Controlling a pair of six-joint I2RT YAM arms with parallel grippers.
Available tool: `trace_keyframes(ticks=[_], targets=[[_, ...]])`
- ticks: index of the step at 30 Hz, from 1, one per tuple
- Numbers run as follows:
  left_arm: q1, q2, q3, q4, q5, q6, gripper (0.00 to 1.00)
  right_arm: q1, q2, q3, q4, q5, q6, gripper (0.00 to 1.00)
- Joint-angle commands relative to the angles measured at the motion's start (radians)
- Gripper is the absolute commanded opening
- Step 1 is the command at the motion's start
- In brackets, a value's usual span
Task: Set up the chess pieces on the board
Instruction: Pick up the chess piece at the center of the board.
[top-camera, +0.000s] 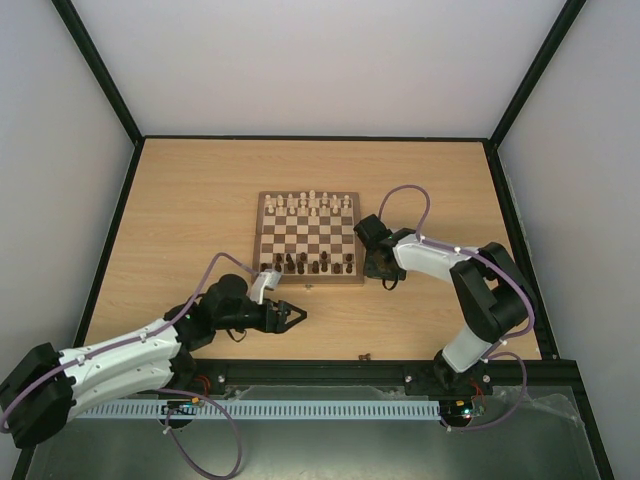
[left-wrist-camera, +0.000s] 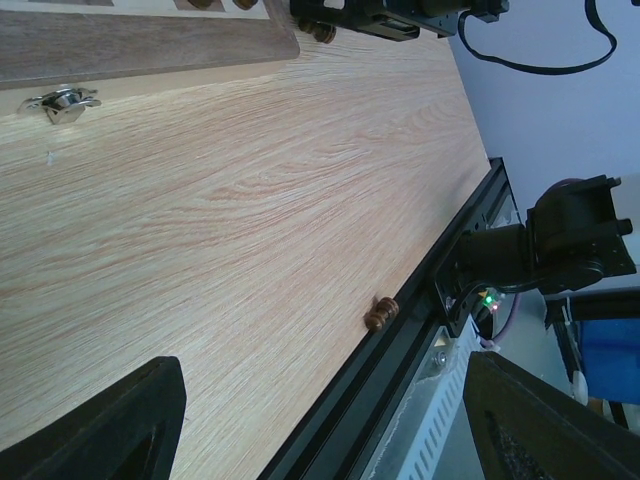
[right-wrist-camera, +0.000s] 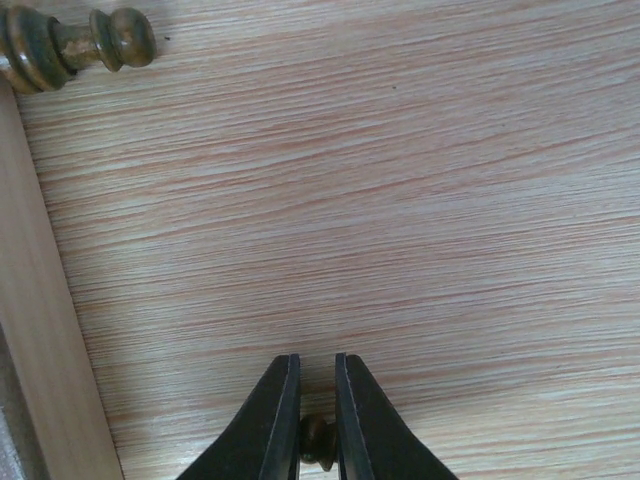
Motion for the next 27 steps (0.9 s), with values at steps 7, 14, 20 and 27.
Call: trace_keyframes(ticks=[7,14,20,27], targets=[[0.004,-0.047,-0.018,-0.015,0.005,0.002,0.79,0.007,0.027,-0.050,-0.098,-0.099,0.011,0.12],[0.004,-0.081,-0.016,-0.043,-0.005,0.000,0.79,0.007,-0.022,0.020,-0.150,-0.081,-0.026,0.40],[0.004,-0.077,-0.015,-0.038,-0.006,-0.003,0.79,0.007,-0.089,-0.008,-0.172,-0.122,-0.069,0.56],[0.004,-0.062,-0.017,-0.019,-0.002,-0.010,0.79,0.043,-0.133,-0.046,-0.172,-0.169,-0.074,0.55]])
